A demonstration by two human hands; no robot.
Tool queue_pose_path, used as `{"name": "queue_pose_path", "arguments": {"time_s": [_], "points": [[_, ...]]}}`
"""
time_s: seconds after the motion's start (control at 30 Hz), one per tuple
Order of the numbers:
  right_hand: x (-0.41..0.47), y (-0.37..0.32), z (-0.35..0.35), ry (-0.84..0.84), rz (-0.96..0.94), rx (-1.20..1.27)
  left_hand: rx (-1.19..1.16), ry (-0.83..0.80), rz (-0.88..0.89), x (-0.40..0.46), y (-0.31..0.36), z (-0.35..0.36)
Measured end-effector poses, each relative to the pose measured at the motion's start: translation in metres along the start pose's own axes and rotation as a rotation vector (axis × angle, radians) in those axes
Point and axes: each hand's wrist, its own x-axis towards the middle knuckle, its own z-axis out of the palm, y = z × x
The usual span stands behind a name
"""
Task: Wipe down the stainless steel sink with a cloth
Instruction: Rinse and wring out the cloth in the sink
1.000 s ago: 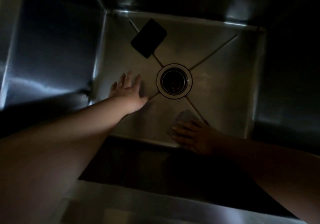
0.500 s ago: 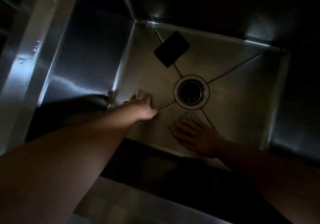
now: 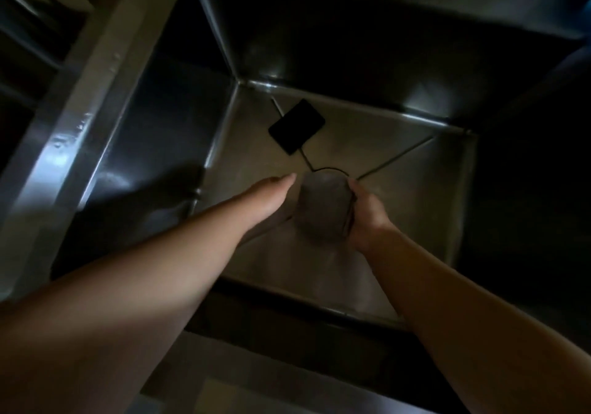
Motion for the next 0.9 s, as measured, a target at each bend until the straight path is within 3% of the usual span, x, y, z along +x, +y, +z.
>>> {"name": "queue_pose_path", "arguments": {"time_s": [0.13, 0.2, 0.27, 0.4, 0.47, 0.57, 0.7, 0.9], "points": [[-0.025, -0.023, 0.003, 0.001, -0.042, -0.001, -0.508, -0.111, -0.042, -0.018, 0.027, 0.006], [-0.029, -0.031, 0.002, 0.016, -0.104, -0.031, -0.567, -0.123, -0.019, -0.026, 0.038, 0.006], [-0.031, -0.035, 0.0, 0.022, -0.153, -0.05, -0.568, -0.137, 0.013, -0.035, 0.048, 0.006], [-0.04, -0.035, 0.006, -0.257, -0.069, 0.093, -0.495, -0.181, 0.089, -0.047, 0.068, 0.012], [-0.04, -0.033, 0.009, -0.311, -0.062, 0.082, -0.414, -0.196, 0.127, -0.052, 0.076, 0.016], [-0.036, -0.031, 0.014, -0.281, -0.088, 0.078, -0.318, -0.179, 0.174, -0.052, 0.08, 0.014], [-0.029, -0.037, 0.018, -0.129, -0.056, 0.186, -0.362, -0.087, 0.228, -0.052, 0.071, -0.002], [-0.016, -0.053, 0.02, -0.065, -0.063, 0.041, -0.331, -0.002, 0.174, -0.039, 0.04, -0.025]]}}
